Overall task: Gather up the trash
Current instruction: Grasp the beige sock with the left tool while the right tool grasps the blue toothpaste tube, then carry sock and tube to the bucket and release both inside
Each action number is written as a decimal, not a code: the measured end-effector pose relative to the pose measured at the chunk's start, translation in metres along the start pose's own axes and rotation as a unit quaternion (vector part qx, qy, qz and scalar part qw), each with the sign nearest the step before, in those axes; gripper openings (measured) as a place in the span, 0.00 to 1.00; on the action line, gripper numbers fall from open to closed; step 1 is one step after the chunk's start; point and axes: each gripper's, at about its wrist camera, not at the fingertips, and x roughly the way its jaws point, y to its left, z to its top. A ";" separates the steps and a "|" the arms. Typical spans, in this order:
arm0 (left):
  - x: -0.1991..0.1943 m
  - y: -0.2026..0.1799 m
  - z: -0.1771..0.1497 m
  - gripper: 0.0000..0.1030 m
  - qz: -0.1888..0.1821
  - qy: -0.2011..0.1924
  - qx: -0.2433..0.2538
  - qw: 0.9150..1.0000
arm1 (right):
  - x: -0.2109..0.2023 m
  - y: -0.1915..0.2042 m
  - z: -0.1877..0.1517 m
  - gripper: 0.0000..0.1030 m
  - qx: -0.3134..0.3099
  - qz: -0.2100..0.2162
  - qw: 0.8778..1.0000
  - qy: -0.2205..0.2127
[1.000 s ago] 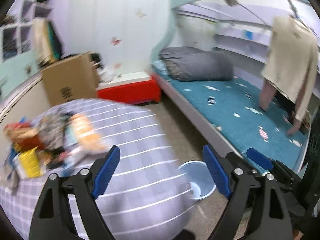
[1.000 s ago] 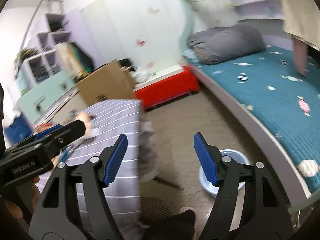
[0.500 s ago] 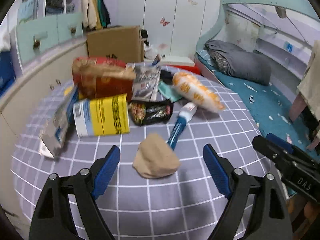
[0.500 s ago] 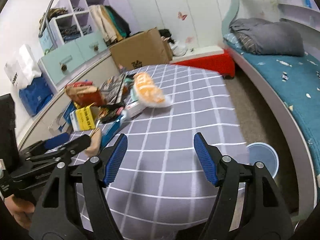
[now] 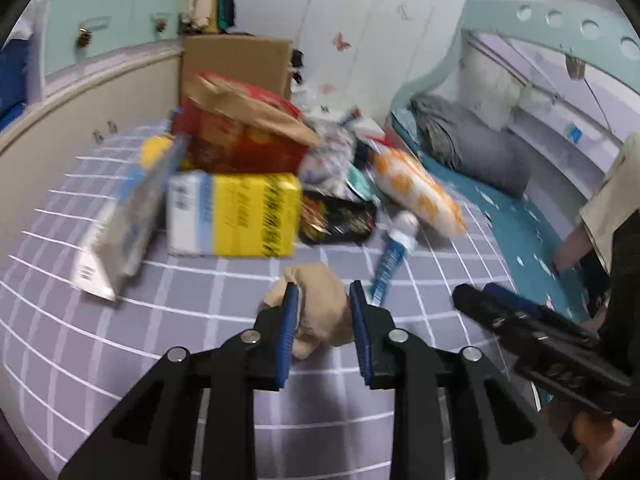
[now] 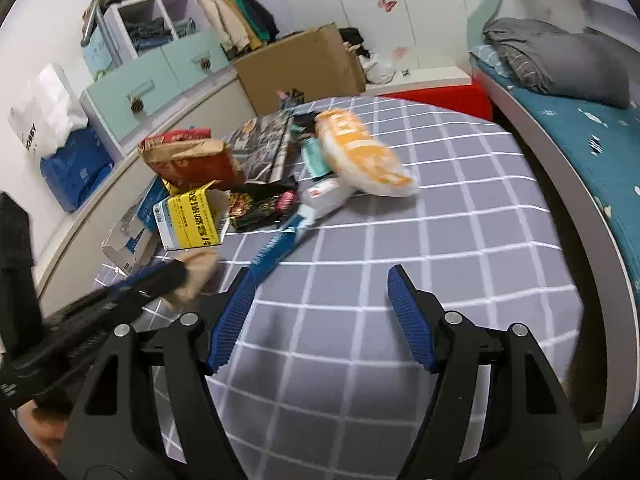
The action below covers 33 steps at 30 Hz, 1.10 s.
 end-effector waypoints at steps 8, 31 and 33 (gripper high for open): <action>-0.005 0.025 0.009 0.23 0.025 -0.015 -0.012 1.000 | 0.050 0.039 0.012 0.52 -0.039 -0.014 0.998 0.056; -0.005 -0.096 0.011 0.23 -0.067 -0.026 0.072 0.995 | -0.055 -0.041 0.001 0.08 -0.020 0.024 0.999 -0.033; -0.004 -0.122 0.008 0.23 -0.084 -0.026 0.089 0.992 | -0.075 -0.064 -0.003 0.08 -0.003 0.019 0.998 -0.053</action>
